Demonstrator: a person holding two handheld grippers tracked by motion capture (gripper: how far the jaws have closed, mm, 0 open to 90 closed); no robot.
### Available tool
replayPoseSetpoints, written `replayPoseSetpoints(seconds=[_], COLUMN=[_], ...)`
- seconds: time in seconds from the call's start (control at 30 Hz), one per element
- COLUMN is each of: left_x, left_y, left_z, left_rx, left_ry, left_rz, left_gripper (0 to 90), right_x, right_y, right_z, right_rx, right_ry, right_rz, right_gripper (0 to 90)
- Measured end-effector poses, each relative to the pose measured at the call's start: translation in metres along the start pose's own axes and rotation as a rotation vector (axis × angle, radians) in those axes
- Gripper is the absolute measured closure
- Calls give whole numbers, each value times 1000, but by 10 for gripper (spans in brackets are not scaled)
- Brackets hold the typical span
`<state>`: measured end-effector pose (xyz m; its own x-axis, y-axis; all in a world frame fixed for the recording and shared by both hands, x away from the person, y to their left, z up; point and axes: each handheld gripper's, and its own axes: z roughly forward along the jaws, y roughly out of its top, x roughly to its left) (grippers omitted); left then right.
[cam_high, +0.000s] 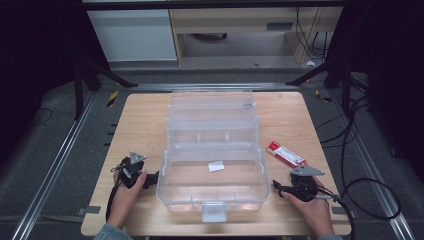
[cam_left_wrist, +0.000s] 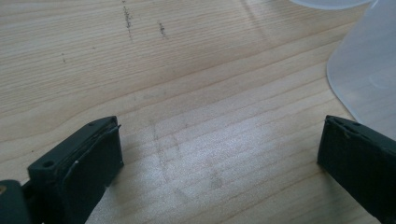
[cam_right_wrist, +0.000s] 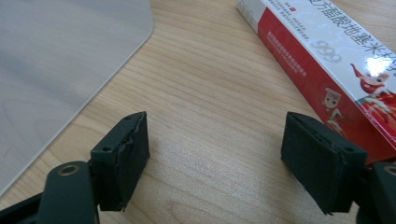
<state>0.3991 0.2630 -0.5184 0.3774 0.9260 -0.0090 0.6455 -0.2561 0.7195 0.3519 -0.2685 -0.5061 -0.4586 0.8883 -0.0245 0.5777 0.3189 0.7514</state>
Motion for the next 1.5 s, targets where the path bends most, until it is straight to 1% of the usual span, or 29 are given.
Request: replayPoseSetpoints(seconds=[0.33,0.5,0.53,0.57,0.6,0.63,0.67,0.73,0.87,0.93,1.0,1.1,1.2,1.23,1.27,1.4,1.43,1.5], left_x=[0,0,0,0,0,0,0,0,0,0,0,0,0,0,0,0,0,0], left_y=[0,0,0,0,0,0,0,0,0,0,0,0,0,0,0,0,0,0], left_z=[0,0,0,0,0,0,0,0,0,0,-1,-1,-1,-1,-1,-1,-1,-1], left_rx=[0,0,0,0,0,0,0,-1,0,0,2,2,2,2,2,2,2,2], left_ry=[0,0,0,0,1,0,1,1,1,1,1,2,1,1,1,1,1,2], left_rz=[0,0,0,0,0,0,0,-1,0,0,2,3,2,2,3,3,3,3], left_gripper=[0,0,0,0,0,0,0,0,0,0,0,0,0,0,0,0,0,0], right_x=[0,0,0,-3,-4,-6,-8,-13,-26,-35,-43,-52,-61,-61,-67,-76,-76,-80], right_y=[-2,-3,-3,0,2,4,7,11,21,27,34,44,54,54,59,65,65,66], right_z=[-2,-4,-6,-13,-16,-19,-23,-31,-42,-47,-52,-57,-59,-59,-59,-55,-55,-51], right_rx=[2,9,14,4,-3,-8,0,10,49,52,70,77,85,85,89,101,101,103], right_ry=[-3,3,9,11,11,9,2,-37,-63,-65,-77,-63,-54,-54,-52,-46,-46,-40], right_rz=[-2,7,13,15,29,27,17,-13,-52,-40,-38,-35,-42,-42,-34,-38,-38,-21], right_gripper=[225,194,185,208,220,233,264,307,335,344,343,333,315,315,304,288,288,289])
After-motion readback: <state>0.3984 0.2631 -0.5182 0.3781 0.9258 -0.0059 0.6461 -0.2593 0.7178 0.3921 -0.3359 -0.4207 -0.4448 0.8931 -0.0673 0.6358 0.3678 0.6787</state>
